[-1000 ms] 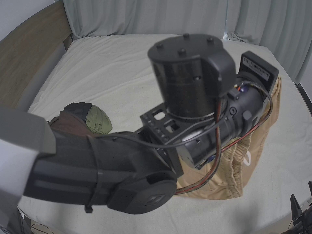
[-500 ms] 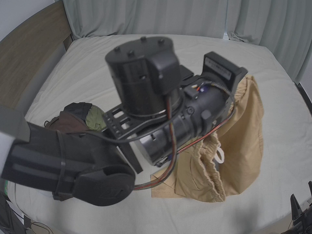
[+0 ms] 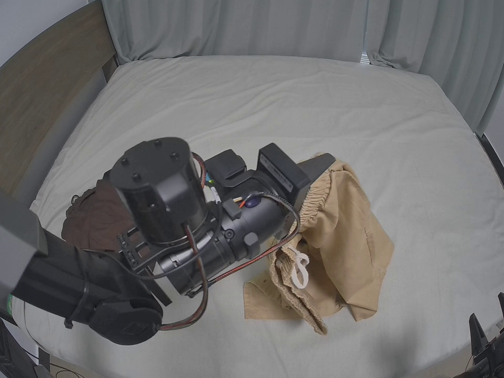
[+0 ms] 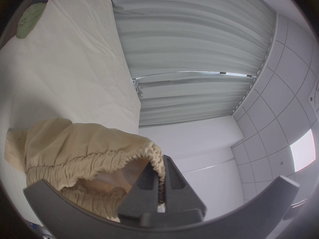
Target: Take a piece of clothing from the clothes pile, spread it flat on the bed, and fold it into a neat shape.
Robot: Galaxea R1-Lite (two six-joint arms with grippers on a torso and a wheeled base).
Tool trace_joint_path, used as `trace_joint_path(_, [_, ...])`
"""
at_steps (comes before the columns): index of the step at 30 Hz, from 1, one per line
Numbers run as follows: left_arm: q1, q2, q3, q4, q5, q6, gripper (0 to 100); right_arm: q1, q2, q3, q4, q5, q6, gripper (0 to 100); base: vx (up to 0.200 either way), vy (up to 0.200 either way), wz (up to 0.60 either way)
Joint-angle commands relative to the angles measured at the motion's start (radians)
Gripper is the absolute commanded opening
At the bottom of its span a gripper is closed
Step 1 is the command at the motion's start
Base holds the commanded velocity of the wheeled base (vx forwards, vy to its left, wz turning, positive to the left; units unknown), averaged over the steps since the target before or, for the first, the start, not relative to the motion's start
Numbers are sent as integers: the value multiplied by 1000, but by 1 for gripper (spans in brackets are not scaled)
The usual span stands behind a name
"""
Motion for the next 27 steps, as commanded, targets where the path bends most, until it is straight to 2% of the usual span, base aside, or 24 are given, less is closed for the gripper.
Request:
trace_joint_path(1, [24,-9,45,-28,0,15,0,0,-16,18,-1,0,0,100,0,0,0])
trace_joint_path(8, [69,-9,165,-144,-3,41,0,0,-16,18,-1,0,0,100,0,0,0])
trace_joint_path(14, [115,-10,222,-192,-17,54,0,0,-16,18,-1,0,0,100,0,0,0])
trace_joint_path(17, [156,-35,275,-219,-62,75,0,0,-16,16,-1,0,0,100,0,0,0])
trace_joint_path(22, [268,-59,398,-232,-233,216,0,0,-16,16,-1,0,0,100,0,0,0])
trace_joint_path(27, [342,-58,461,-304,-269,245,0,0,-16,16,-1,0,0,100,0,0,0])
